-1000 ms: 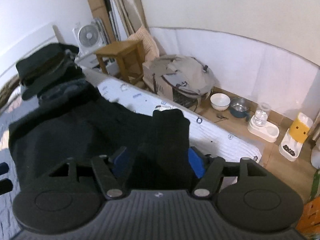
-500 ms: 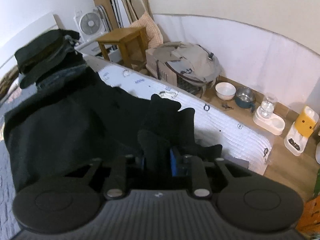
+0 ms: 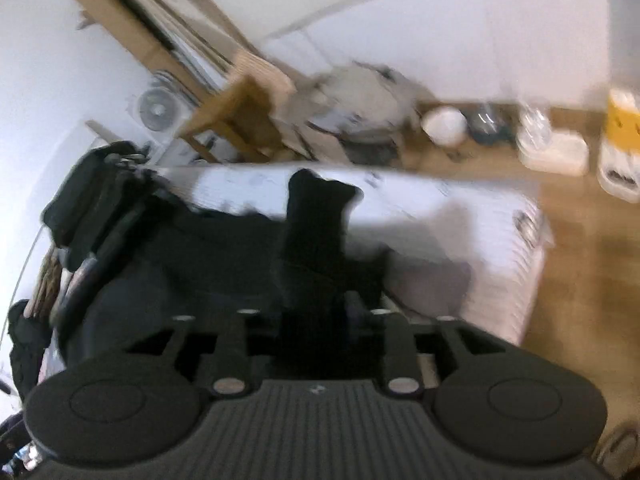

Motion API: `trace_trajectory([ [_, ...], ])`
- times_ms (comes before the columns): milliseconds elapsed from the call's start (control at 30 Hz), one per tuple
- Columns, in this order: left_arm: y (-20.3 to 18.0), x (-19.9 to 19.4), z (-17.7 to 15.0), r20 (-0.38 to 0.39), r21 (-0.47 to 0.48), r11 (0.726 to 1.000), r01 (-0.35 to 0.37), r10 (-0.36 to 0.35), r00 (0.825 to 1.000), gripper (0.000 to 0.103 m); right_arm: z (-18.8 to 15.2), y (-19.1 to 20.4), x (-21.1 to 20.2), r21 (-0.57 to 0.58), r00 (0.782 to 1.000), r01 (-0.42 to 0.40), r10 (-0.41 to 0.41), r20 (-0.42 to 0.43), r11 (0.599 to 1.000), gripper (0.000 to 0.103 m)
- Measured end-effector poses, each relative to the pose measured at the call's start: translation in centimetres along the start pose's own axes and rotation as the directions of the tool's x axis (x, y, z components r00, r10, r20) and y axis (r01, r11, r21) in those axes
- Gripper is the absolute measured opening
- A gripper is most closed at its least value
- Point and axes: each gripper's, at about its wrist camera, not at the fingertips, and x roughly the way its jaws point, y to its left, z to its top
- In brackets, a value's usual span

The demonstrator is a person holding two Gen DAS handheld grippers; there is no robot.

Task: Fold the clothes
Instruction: 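Grasp the sweatshirt edge with the right gripper and lift it, then grasp the sweatshirt with the left gripper while the right gripper holds it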

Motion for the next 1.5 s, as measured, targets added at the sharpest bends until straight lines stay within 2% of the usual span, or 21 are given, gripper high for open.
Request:
trace_trajectory([
  [33, -0.1, -0.3, -0.2, -0.001, 0.005, 1.000, -0.002, 0.002, 1.000, 0.059, -0.2, -0.7, 0.0, 0.006, 1.000, 0.013, -0.013, -0.003, 1.000, 0.047],
  [133, -0.1, -1.0, -0.6, -0.001, 0.005, 1.000, -0.015, 0.015, 1.000, 0.060, -0.8, -0.5, -1.6, -0.009, 0.999, -0.017, 0.017, 0.035, 1.000, 0.052],
  [267, -0.2, -1.4, -1.0, 0.002, 0.000, 1.000, -0.026, 0.026, 1.000, 0.060, -1.7, 1.5, -4.5, -0.128, 0.989, 0.012, 0.007, 0.145, 0.992, 0.053],
  [333, -0.2, -1.5, -1.1, 0.004, -0.002, 0.999, -0.032, 0.032, 0.999, 0.060, -1.7, 2.6, -5.3, -0.194, 0.978, 0.061, -0.020, 0.205, 0.979, 0.057],
  [467, -0.8, -1.2, -0.8, 0.002, 0.027, 0.999, -0.040, 0.040, 0.999, 0.060, -0.1, 2.7, -3.9, -0.223, 0.976, 0.093, -0.045, 0.215, 0.970, 0.062],
  [567, -0.7, -0.6, 0.3, 0.011, 0.091, 0.994, -0.058, 0.058, 0.998, 0.060, 0.6, 2.5, -1.7, -0.227, 0.986, 0.083, -0.048, 0.157, 0.970, 0.062],
  [667, 0.1, 0.9, 2.9, 0.025, 0.178, 0.979, -0.102, 0.099, 0.995, 0.060, 0.7, 2.5, -0.4, -0.210, 0.993, 0.060, -0.037, 0.113, 0.976, 0.062],
  [733, 1.2, 2.5, 5.0, 0.040, 0.229, 0.964, -0.132, 0.126, 0.991, 0.060, 0.5, 2.2, -0.7, -0.196, 0.993, 0.044, -0.022, 0.113, 0.980, 0.055],
  [800, 2.5, 4.4, 7.3, 0.043, 0.261, 0.954, -0.146, 0.140, 0.989, 0.060, 0.4, 2.0, -1.0, -0.181, 0.994, 0.027, -0.006, 0.113, 0.983, 0.033],
  [900, 4.2, 8.3, 10.2, 0.039, 0.317, 0.934, -0.163, 0.159, 0.987, 0.060, 0.2, 1.6, -1.4, -0.159, 0.993, 0.001, 0.017, 0.113, 0.987, 0.030],
  [967, 5.0, 11.1, 11.4, 0.014, 0.360, 0.921, -0.150, 0.155, 0.988, 0.050, 0.0, 1.4, -1.7, -0.145, 0.993, -0.016, 0.032, 0.114, 0.989, 0.029],
  [1067, 6.1, 15.6, 12.3, -0.012, 0.415, 0.895, -0.161, 0.182, 0.983, 0.050, -0.2, 1.0, -2.1, -0.123, 0.992, -0.041, 0.055, 0.115, 0.992, 0.029],
  [1200, 6.7, 20.7, 12.0, -0.012, 0.498, 0.841, -0.213, 0.253, 0.967, 0.050, -0.5, 0.2, -2.3, -0.088, 0.990, -0.069, 0.079, 0.116, 0.994, 0.028],
  [1300, 6.7, 22.7, 10.9, 0.001, 0.584, 0.779, -0.226, 0.278, 0.961, 0.050, -0.5, -0.1, -2.6, -0.084, 0.988, -0.084, 0.094, 0.119, 0.993, 0.028],
  [1400, 6.8, 24.8, 10.0, -0.010, 0.677, 0.701, -0.225, 0.315, 0.949, 0.051, -0.4, 0.2, -2.7, -0.109, 0.988, -0.090, 0.103, 0.119, 0.990, 0.028],
  [1433, 7.6, 24.9, 10.5, -0.026, 0.644, 0.733, -0.218, 0.306, 0.952, 0.038, -0.4, 0.3, -2.7, -0.116, 0.987, -0.092, 0.106, 0.120, 0.989, 0.028],
  [1467, 8.4, 25.0, 11.1, -0.042, 0.609, 0.765, -0.211, 0.297, 0.954, 0.010, -0.4, 0.2, -2.8, -0.109, 0.986, -0.097, 0.111, 0.125, 0.989, 0.028],
  [1500, 9.3, 25.2, 11.7, -0.057, 0.573, 0.794, -0.204, 0.287, 0.956, 0.010, -0.3, 0.2, -2.8, -0.103, 0.985, -0.103, 0.116, 0.130, 0.989, 0.028],
])
